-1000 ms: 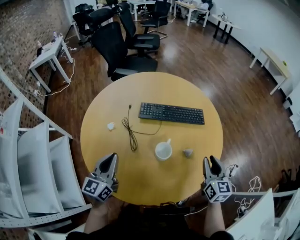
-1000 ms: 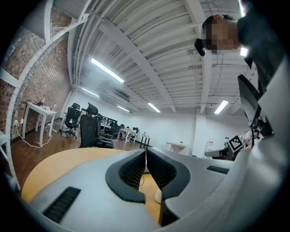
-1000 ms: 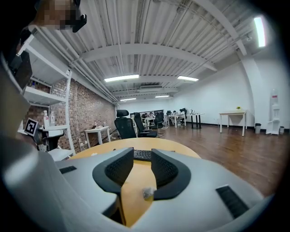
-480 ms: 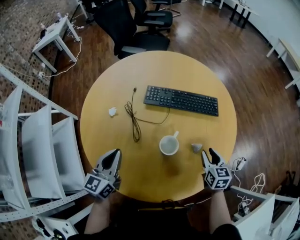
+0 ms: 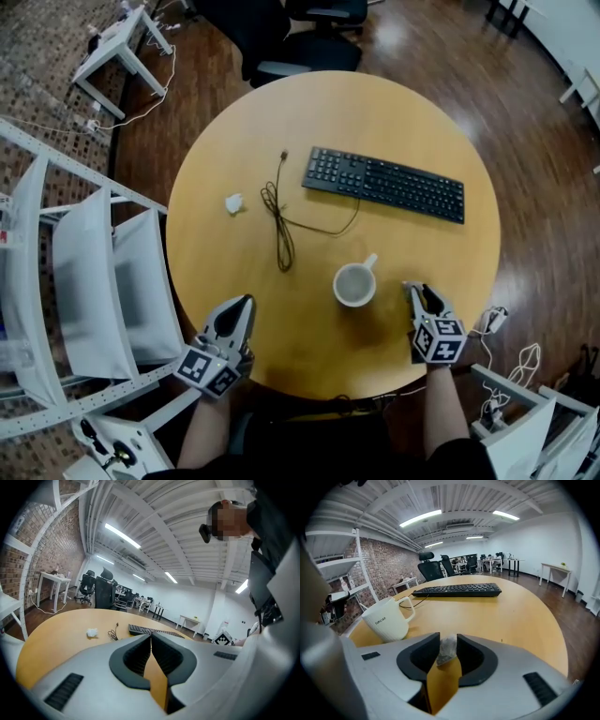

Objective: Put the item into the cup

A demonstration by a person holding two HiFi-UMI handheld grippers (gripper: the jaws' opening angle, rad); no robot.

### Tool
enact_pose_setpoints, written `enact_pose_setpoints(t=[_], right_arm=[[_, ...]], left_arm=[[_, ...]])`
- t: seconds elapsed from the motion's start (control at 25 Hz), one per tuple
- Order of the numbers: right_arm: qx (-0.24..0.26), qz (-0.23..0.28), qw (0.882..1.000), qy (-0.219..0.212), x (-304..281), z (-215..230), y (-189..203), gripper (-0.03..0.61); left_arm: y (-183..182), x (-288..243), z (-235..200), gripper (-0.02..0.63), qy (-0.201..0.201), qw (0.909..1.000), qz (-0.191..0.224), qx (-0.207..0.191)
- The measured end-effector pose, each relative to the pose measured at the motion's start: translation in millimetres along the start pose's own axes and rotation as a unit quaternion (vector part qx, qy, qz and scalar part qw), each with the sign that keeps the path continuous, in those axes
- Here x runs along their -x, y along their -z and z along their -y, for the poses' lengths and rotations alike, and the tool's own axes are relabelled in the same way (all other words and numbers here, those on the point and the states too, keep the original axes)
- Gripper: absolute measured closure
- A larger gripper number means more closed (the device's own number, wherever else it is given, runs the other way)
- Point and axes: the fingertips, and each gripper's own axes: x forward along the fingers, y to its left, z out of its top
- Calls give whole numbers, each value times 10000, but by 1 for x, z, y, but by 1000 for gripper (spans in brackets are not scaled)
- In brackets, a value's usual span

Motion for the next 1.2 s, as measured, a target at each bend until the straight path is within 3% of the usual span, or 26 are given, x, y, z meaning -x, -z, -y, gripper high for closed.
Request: enact_pose_setpoints(t=[0.24,0.44,0.72,0.96,1.2], right_arm=[[135,-34,9996,235,2,1,1,577],[476,56,9985,261,9,-7,-13,577],[1163,572,9914,182,36,-41,-68,577],[1482,1027,9836,13,53,-74,-109,577],[1735,1233,9768,-252,57,-105,-120,577]], left_arm=[[5,9,-11,613,-123,9998,-19,143],[6,6,-14,614,-72,9998,-4,158],[-12,10,-13,614,98,9997,225,45],[-26,26,-21,613,20,9993,369,-81],[-35,46,-24,614,-75,9984,540,-147]])
